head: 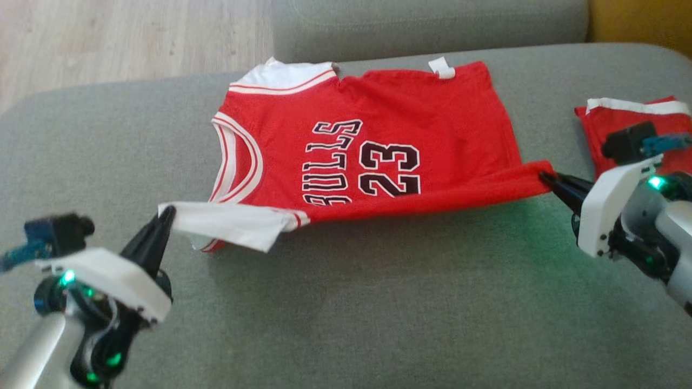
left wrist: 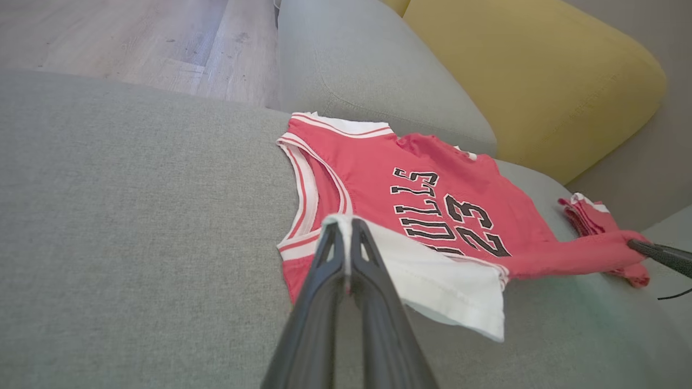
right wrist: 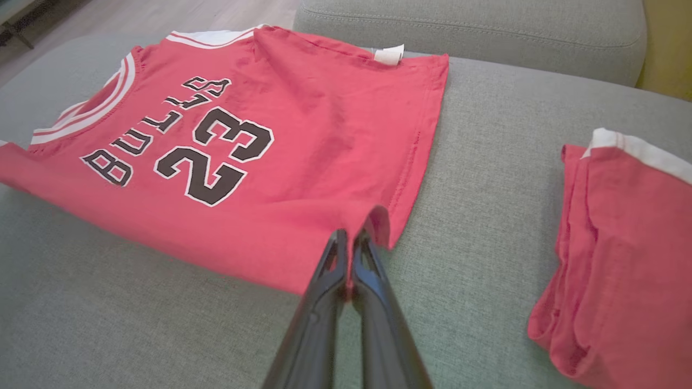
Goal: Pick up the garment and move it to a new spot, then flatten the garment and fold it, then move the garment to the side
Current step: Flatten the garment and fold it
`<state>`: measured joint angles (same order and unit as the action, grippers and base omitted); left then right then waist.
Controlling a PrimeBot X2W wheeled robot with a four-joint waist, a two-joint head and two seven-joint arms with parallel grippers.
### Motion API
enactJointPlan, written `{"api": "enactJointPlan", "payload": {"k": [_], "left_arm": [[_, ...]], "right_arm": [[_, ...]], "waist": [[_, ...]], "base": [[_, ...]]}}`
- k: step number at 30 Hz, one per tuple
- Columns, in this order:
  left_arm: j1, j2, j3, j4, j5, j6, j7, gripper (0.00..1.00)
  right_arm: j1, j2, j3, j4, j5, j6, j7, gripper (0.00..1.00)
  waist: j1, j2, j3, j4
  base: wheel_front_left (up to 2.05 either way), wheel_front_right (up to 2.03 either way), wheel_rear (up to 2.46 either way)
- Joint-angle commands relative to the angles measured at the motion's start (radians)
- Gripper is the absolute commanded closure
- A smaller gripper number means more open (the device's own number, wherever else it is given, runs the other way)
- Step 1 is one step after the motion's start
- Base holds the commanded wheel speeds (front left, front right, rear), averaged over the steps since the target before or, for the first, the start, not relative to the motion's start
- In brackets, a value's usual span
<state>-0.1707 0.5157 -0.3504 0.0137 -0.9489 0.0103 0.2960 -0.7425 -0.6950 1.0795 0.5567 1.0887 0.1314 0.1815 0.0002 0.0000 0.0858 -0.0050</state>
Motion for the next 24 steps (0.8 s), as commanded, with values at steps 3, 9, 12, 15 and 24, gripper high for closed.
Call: {"api": "enactJointPlan", "payload": {"k": [3, 9, 12, 15, 24], "left_arm": [[-0.130, 0.057, 0.021, 0.031, 0.054, -0.006, 0.022, 1.00], [-0.291, 0.048, -0.032, 0.152, 0.117, -0.035, 0.057, 1.00], [-0.376, 0.049, -0.065, 0.218, 0.173, -0.054, 0.059, 1.00], [-0.458, 0.038, -0.095, 0.290, 0.213, -0.072, 0.060, 1.00], [-0.637, 0.005, -0.195, 0.518, 0.332, -0.110, 0.032, 1.00]], "right_arm": [[-0.043, -0.001, -0.018, 0.012, -0.006, -0.001, 0.014, 1.00], [-0.092, 0.030, -0.003, 0.063, -0.010, -0.001, 0.066, 1.00], [-0.118, 0.043, 0.006, 0.086, -0.012, -0.001, 0.091, 1.00], [-0.144, 0.057, 0.014, 0.108, -0.013, -0.001, 0.112, 1.00], [-0.215, 0.124, 0.034, 0.188, -0.018, -0.001, 0.107, 0.98]], "waist": [[-0.0002, 0.0000, 0.030, -0.004], [-0.0002, 0.0000, 0.080, -0.009], [-0.0002, 0.0000, 0.108, -0.014], [-0.0002, 0.0000, 0.136, -0.019], [-0.0002, 0.0000, 0.197, -0.034]], "base": [[0.00, 0.00, 0.00], [0.00, 0.00, 0.00], [0.00, 0.00, 0.00], [0.00, 0.00, 0.00], [0.00, 0.00, 0.00]]}}
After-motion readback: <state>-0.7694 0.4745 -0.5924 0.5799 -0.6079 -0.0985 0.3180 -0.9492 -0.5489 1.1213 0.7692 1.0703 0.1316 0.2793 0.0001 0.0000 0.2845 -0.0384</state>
